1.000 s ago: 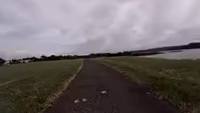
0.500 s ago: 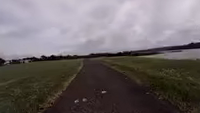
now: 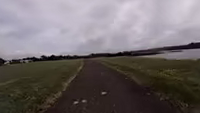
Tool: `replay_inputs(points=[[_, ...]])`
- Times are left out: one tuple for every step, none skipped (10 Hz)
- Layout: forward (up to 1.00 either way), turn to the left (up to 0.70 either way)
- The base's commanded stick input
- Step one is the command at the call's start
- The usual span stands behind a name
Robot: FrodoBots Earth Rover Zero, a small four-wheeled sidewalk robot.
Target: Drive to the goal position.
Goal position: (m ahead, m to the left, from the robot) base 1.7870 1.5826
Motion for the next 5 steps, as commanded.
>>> replay_inputs(points=[[0.70,0.00],[0.70,0.00],[0.70,0.00],[0.46,0.00],[0.12,0.00]])
